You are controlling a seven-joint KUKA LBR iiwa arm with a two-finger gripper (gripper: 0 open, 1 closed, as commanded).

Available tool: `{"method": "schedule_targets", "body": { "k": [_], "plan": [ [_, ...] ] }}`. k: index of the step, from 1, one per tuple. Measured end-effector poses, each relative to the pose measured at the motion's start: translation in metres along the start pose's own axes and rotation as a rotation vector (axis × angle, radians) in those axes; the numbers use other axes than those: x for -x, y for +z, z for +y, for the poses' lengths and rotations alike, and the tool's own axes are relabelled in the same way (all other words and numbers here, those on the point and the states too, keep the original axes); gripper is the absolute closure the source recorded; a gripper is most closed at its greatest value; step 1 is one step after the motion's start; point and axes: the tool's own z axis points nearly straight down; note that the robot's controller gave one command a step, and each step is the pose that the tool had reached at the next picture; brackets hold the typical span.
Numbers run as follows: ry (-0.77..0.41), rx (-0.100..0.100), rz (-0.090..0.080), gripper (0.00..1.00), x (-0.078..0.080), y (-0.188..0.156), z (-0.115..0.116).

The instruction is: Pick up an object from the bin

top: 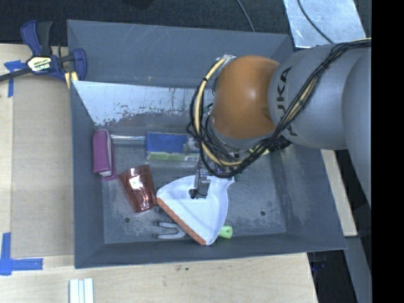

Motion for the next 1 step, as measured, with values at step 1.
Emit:
{"method": "schedule_targets", "body": {
  "k": [1],
  "plan": [
    [-0.142,-0.001,-0.005,0.00,0.0068,0.0231,-0.0063]
  ]
}}
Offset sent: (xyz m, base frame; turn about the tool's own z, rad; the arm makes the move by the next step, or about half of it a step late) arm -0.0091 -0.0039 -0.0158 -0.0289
